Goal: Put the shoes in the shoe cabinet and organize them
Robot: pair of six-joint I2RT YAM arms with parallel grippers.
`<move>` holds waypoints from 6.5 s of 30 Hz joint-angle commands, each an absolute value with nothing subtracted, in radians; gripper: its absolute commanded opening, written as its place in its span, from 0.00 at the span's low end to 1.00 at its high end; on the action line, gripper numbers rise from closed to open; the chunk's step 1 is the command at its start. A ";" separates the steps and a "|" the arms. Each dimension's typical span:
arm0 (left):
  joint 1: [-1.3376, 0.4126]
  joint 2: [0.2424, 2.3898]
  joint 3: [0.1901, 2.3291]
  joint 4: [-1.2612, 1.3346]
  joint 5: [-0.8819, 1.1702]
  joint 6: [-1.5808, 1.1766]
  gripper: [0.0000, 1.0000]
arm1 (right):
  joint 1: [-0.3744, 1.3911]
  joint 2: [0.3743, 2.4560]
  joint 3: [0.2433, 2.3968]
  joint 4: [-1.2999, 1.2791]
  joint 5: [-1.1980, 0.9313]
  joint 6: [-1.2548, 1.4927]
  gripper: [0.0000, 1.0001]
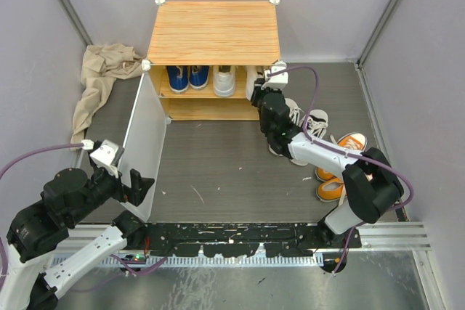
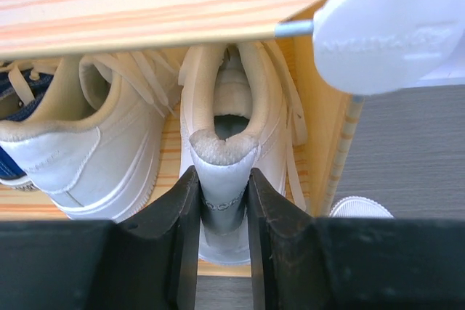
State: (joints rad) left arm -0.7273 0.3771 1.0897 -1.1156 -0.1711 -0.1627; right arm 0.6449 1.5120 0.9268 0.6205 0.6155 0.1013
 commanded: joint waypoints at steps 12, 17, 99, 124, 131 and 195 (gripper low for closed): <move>-0.727 0.401 1.092 -1.063 -0.176 -0.144 0.98 | 0.639 1.641 1.067 0.792 0.718 0.040 0.01; -0.726 0.386 1.091 -1.063 -0.179 -0.146 0.98 | 0.640 1.669 0.998 0.800 0.719 0.096 0.02; -0.727 0.403 1.088 -1.061 -0.164 -0.177 0.98 | 1.307 1.442 0.781 -0.262 0.464 0.584 0.01; -0.727 0.558 1.143 -0.987 -0.150 -0.137 0.98 | 0.552 1.152 0.953 -0.687 0.507 0.496 0.95; -0.726 0.610 1.096 -0.907 -0.110 -0.148 0.98 | 0.383 1.238 0.875 -0.549 0.364 0.429 0.88; -0.726 0.389 1.116 -0.982 -0.016 -0.242 0.98 | 1.299 1.575 0.943 -0.132 0.239 0.326 0.01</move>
